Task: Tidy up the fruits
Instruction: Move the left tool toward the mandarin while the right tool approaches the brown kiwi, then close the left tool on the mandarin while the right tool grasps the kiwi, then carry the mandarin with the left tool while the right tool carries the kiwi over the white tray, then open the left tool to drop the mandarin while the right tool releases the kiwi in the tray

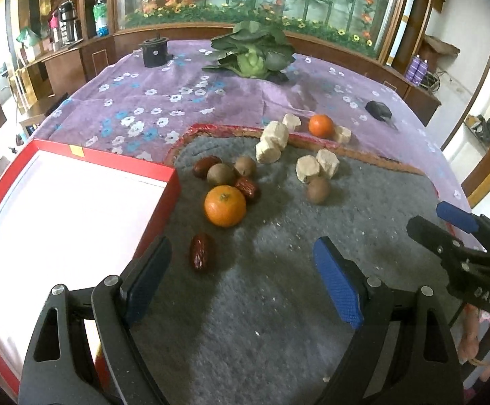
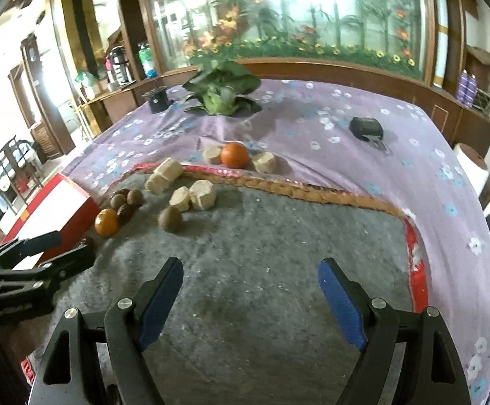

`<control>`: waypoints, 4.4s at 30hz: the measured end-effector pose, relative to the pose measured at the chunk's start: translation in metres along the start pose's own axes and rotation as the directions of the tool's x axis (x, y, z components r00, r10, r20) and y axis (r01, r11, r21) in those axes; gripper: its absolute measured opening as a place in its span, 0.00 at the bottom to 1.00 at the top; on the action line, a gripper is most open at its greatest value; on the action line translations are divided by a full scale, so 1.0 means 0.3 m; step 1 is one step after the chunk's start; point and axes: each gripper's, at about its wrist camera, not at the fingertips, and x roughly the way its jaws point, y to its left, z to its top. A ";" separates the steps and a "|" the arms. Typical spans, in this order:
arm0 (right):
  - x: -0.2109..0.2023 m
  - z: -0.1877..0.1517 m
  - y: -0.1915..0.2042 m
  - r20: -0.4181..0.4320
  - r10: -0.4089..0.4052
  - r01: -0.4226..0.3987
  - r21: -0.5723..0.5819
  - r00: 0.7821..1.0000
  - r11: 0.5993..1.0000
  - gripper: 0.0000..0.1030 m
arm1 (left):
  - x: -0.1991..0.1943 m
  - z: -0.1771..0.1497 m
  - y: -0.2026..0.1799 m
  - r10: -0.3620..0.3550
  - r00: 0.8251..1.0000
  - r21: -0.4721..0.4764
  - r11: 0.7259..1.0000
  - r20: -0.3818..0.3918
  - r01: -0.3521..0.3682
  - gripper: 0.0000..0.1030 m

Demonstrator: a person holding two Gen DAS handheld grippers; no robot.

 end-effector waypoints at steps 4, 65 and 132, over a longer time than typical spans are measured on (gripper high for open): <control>-0.002 0.001 -0.001 0.002 0.001 -0.001 -0.001 1.000 1.000 0.80 | 0.031 0.011 0.000 -0.012 1.000 -0.005 1.000 -0.005 0.012 0.84; 0.074 0.084 0.299 -0.089 0.212 -0.225 -0.185 0.973 0.957 0.22 | -0.097 0.023 0.120 0.063 0.996 0.001 0.998 0.066 -0.063 0.31; 0.082 0.029 0.297 -0.158 0.222 -0.249 -0.178 0.962 0.952 0.41 | -0.120 0.016 0.215 0.148 0.989 -0.120 0.982 -0.019 -0.149 0.62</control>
